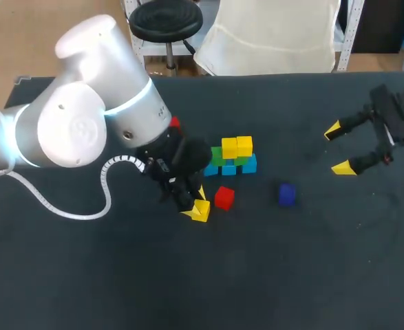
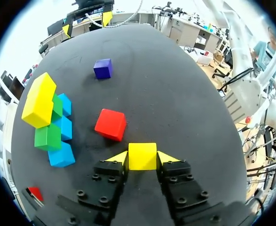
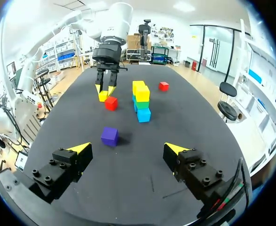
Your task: Place the blue cubes, place green cubes on the blue cubes, place the yellow cubes on the green cubes, then place the red cubes on the yellow cubes, and place purple cube on the red cubes.
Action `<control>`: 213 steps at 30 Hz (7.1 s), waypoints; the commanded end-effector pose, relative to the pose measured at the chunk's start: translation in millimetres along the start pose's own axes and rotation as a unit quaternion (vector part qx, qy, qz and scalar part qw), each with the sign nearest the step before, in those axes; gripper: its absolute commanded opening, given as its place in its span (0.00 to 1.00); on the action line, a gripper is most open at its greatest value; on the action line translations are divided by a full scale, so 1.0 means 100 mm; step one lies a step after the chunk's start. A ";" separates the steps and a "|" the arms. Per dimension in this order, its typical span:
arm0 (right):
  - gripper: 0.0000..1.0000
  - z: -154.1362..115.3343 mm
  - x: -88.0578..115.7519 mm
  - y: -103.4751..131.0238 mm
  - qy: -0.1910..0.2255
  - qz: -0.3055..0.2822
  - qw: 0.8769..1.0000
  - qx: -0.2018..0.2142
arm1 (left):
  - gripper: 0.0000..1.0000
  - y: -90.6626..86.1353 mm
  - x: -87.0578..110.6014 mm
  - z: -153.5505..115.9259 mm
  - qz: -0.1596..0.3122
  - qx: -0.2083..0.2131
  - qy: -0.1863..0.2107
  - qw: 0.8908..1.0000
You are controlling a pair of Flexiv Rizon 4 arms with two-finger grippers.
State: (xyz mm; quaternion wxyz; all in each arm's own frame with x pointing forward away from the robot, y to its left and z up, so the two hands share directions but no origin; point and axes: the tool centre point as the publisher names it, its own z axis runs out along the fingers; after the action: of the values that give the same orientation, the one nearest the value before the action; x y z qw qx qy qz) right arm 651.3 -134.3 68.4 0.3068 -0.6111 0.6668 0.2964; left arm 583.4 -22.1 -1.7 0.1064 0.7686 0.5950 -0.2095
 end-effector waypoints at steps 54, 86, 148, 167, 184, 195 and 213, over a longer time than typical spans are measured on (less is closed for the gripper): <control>1.00 0.01 0.01 -0.01 -0.001 -0.001 1.000 -0.001 | 0.00 0.94 -0.32 -0.78 -0.089 -0.096 -0.029 0.991; 1.00 0.01 0.01 -0.01 -0.001 -0.001 1.000 -0.001 | 0.00 1.13 -0.31 -0.66 -0.081 -0.082 -0.026 0.993; 1.00 0.01 0.01 -0.01 -0.001 -0.001 1.000 -0.001 | 1.00 1.50 0.44 -1.46 -0.186 -0.188 -0.029 0.964; 1.00 0.01 0.01 -0.01 -0.001 -0.001 1.000 -0.001 | 1.00 2.04 0.78 -1.06 -0.175 -0.153 -0.008 0.973; 1.00 0.01 0.01 -0.01 -0.001 -0.001 1.000 -0.001 | 1.00 2.17 1.14 -0.84 -0.196 -0.143 -0.019 0.970; 1.00 0.01 0.01 -0.01 -0.001 -0.001 1.000 -0.001 | 0.88 2.21 1.18 -0.71 -0.198 -0.135 -0.020 0.971; 1.00 0.01 0.01 -0.01 -0.001 -0.001 1.000 -0.001 | 0.00 1.99 0.99 -0.86 -0.194 -0.142 -0.024 0.970</control>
State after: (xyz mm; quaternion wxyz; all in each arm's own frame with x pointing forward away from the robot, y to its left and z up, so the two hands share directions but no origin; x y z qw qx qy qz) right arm 651.5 -134.2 68.4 0.3067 -0.6111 0.6667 0.2965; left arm 826.9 42.5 0.6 0.1812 0.6107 0.7531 -0.1641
